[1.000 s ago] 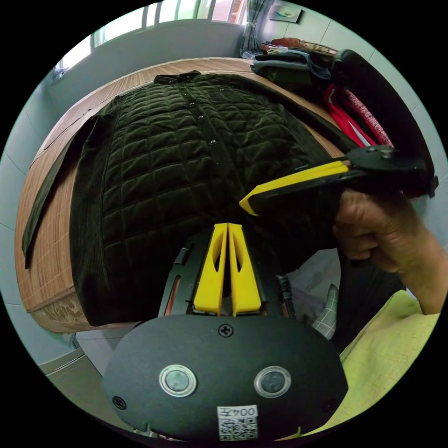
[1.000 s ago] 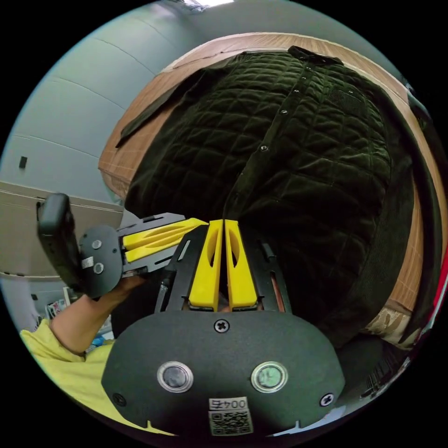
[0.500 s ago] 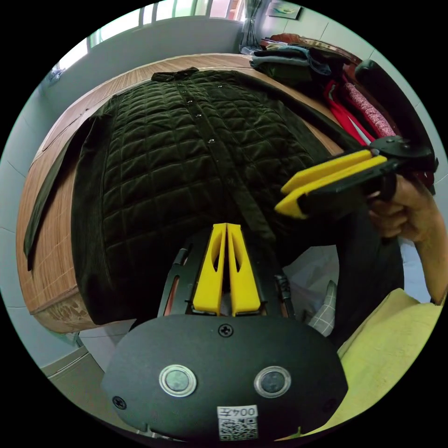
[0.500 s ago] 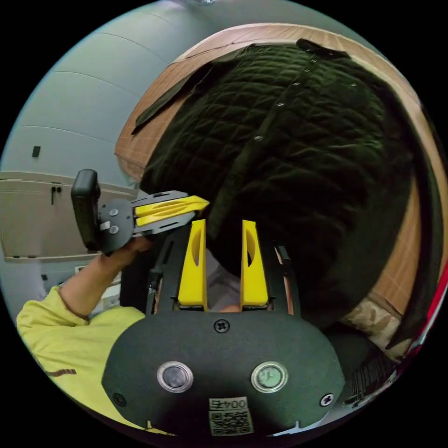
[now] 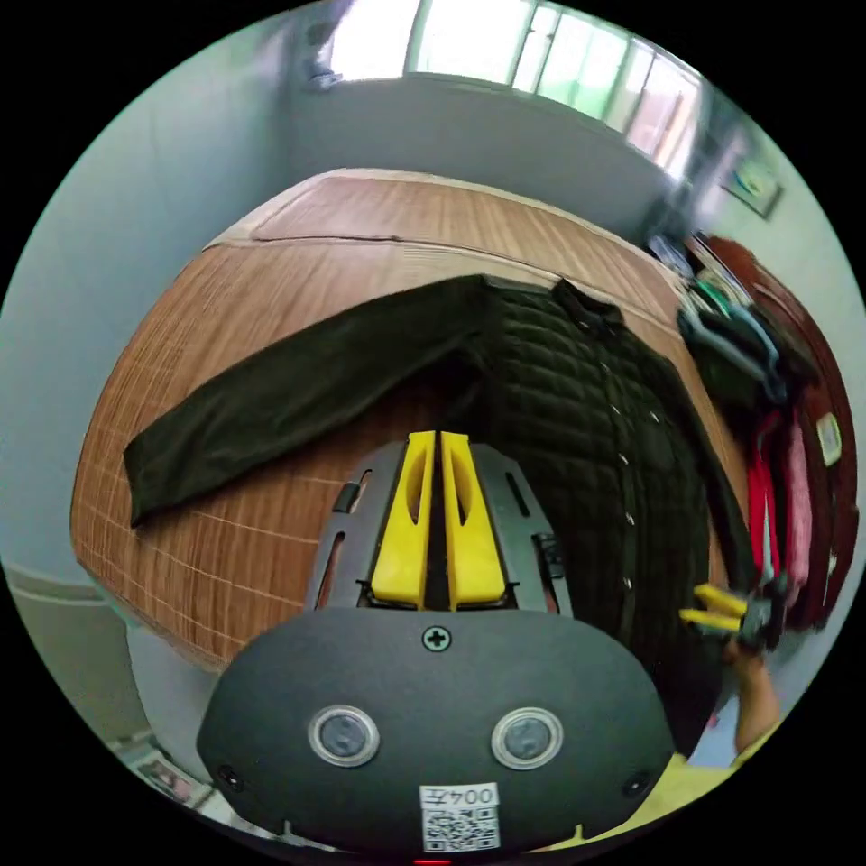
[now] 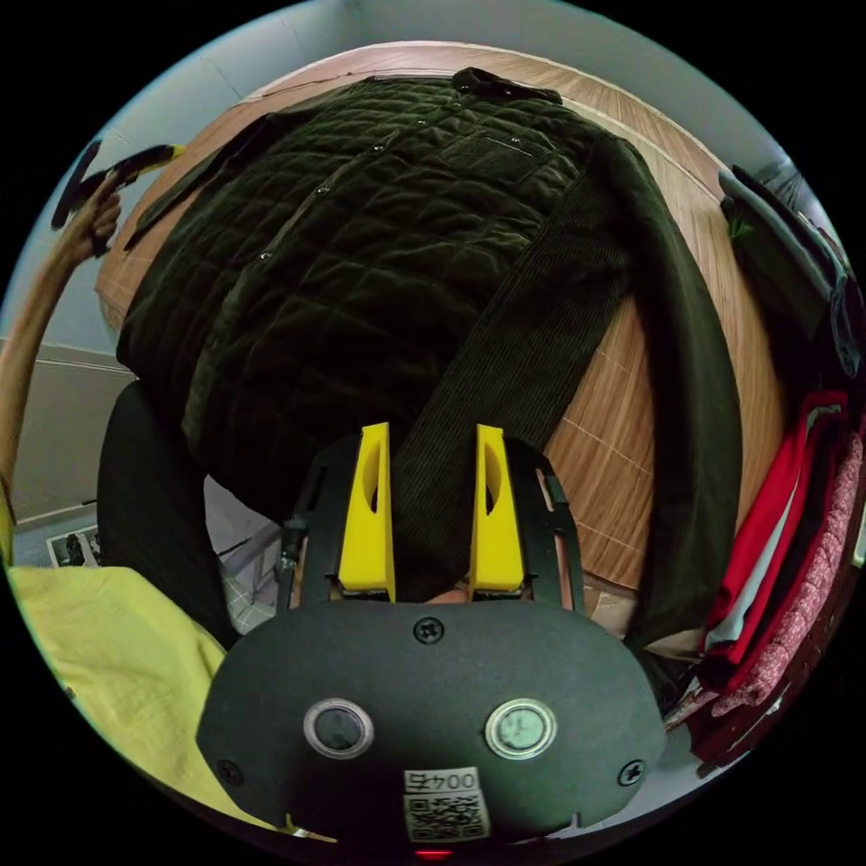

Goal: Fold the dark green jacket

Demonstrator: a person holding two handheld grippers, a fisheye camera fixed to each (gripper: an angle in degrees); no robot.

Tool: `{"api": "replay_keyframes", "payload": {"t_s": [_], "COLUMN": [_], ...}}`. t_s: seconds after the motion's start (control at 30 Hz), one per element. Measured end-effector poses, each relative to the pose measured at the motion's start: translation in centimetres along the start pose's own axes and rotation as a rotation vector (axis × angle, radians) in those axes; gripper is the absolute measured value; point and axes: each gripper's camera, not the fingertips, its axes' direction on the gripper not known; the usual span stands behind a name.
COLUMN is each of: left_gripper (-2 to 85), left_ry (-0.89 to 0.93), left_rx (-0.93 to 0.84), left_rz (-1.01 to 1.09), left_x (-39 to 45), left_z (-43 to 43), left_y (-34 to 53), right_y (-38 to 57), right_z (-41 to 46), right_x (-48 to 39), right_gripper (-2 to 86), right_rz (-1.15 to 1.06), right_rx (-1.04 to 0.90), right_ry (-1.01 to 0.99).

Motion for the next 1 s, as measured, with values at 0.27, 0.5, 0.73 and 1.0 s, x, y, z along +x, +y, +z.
{"api": "replay_keyframes", "payload": {"t_s": [0.27,0.5,0.73,1.0], "left_gripper": [2.1,2.1,0.9,0.3], "left_ry": [-0.221,-0.25,-0.122,0.063], "left_rx": [-0.138,-0.108,-0.01,0.002], "left_rz": [0.038,0.1,0.076,0.526], "left_x": [-3.1,-5.2,-4.1,11.9], "left_z": [8.3,9.7,4.8,2.9], "left_y": [-4.2,-8.0,-6.5,7.9], "right_y": [-0.3,-0.7,0.0,4.1], "right_z": [-0.9,-1.8,-3.1,-9.6], "right_x": [1.5,2.9,4.7,18.3], "right_gripper": [13.6,13.4,12.7,12.3], "right_rz": [-0.105,-0.117,-0.074,0.395], "right_rx": [0.008,0.009,0.073,0.283], "right_ry": [-0.023,-0.04,-0.086,0.008]}}
